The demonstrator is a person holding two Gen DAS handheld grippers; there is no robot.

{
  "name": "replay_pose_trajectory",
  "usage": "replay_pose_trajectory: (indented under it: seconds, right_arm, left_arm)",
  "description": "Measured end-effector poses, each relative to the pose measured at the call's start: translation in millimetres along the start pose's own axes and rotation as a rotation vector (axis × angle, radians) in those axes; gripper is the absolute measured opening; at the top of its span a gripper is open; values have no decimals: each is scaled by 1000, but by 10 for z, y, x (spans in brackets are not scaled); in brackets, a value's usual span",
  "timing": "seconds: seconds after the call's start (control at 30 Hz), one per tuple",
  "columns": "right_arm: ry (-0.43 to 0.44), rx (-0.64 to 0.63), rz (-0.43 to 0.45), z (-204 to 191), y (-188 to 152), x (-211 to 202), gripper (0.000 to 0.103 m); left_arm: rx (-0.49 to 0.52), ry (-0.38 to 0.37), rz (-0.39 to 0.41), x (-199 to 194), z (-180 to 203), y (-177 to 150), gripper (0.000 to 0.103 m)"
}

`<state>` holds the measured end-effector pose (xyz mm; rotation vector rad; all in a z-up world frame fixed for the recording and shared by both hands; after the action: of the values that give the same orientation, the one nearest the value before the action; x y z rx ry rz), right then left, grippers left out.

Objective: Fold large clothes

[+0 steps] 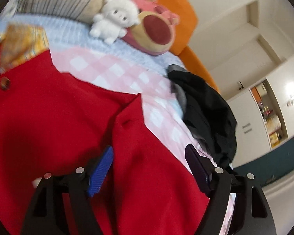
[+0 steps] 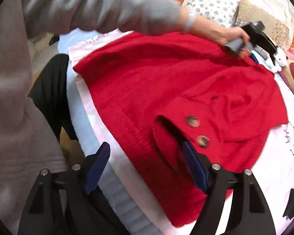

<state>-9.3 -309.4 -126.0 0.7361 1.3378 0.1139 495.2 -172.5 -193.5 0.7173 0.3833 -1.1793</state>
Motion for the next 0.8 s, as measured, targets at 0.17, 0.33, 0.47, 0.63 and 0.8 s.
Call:
replay_pose_trajectory:
  seconds: [0.17,0.33,0.47,0.63,0.8]
  right_arm:
    - [-98,289,175,907,-71,-349,79]
    - [-196,674,244,2339,-434,-90,80]
    - [-160,852,196,3059,-671,359,67]
    - [-72,949,226,3196,-769,611,61]
    - [-192,741,221,2369,-662,244,61]
  left_arm:
    - [54,-36,-45,-516,53,-417,83]
    - [76,-73,-189,-803,8,-1419,84]
    - [-8,-209,-303,-924,-54,-2158,84]
    - [11,-303,-332,-1171,109,-2770,85]
    - [48,-220,-362,-1244,186,-3234,86]
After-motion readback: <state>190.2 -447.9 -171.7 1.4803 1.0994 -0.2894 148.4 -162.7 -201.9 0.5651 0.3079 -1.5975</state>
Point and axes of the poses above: each gripper's, at about its wrist camera, not at the fingertips, and x roughly the way its jaws point, z to its right, y to its top, the point moved 2 cm from there along x, roughly the way its jaws point, and after that the axes turned 10 degrees about -x, right-handed, at the moved point
